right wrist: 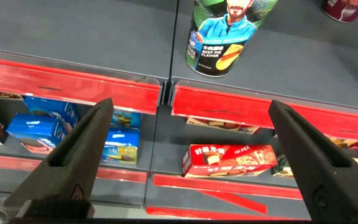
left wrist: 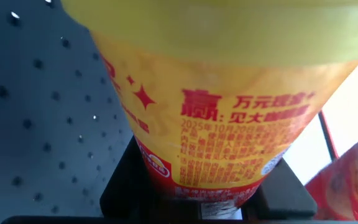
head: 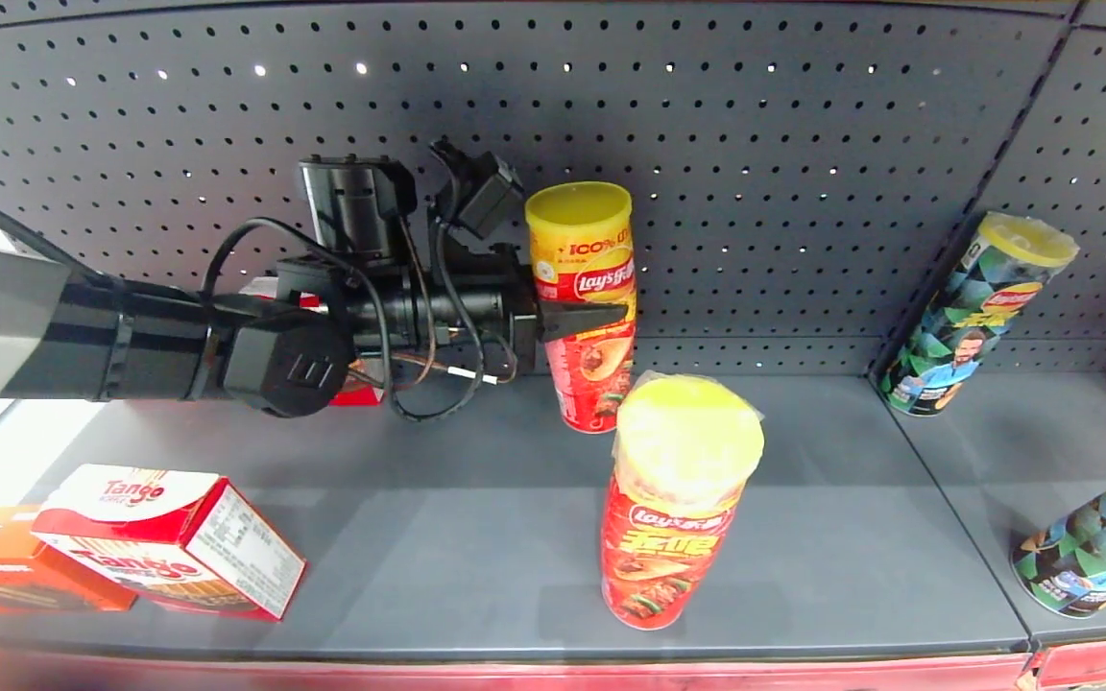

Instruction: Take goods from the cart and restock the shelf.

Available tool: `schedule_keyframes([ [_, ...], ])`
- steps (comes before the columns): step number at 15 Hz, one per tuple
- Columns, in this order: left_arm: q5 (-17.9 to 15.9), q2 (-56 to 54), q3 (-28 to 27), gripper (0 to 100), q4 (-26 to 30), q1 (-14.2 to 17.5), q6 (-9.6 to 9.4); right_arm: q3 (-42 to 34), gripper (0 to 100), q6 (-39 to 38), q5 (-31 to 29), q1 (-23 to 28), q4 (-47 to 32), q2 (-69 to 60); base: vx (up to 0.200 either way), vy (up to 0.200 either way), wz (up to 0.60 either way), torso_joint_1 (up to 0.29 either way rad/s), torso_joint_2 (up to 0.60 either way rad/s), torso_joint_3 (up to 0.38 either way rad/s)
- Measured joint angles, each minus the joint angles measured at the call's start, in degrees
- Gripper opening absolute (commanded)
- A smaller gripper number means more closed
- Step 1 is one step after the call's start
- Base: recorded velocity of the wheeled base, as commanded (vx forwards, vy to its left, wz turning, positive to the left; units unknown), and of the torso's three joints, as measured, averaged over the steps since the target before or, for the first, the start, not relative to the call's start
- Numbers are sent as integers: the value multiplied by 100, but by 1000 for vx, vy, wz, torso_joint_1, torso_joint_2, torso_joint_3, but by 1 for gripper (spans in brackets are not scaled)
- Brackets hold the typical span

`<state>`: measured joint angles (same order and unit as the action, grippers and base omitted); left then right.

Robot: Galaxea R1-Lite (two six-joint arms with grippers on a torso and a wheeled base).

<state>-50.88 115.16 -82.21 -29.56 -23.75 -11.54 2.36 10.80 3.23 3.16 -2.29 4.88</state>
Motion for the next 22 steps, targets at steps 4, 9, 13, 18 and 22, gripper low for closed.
schedule_keyframes([
  [4, 2, 219, -657, 0, 830, 7, -239, 0, 100, -2, 0, 0, 5, 2, 0, 0, 0, 0, 0, 0],
  [9, 9, 463, -731, 0, 890, -21, -383, -6, 100, -2, -1, 0, 5, 5, 0, 0, 0, 0, 0, 0],
  [13, 9, 611, -736, 0, 887, -37, -506, -6, 100, 0, -1, 0, 6, 7, 0, 0, 0, 0, 0, 0],
  [18, 24, 746, -736, 0, 822, -76, -539, -6, 100, 0, -4, 1, 2, 9, 0, 0, 0, 0, 0, 0],
  [22, 33, 794, -761, 100, 786, -83, -605, -5, 100, -2, -6, 0, 2, 11, 0, 0, 0, 0, 0, 0],
])
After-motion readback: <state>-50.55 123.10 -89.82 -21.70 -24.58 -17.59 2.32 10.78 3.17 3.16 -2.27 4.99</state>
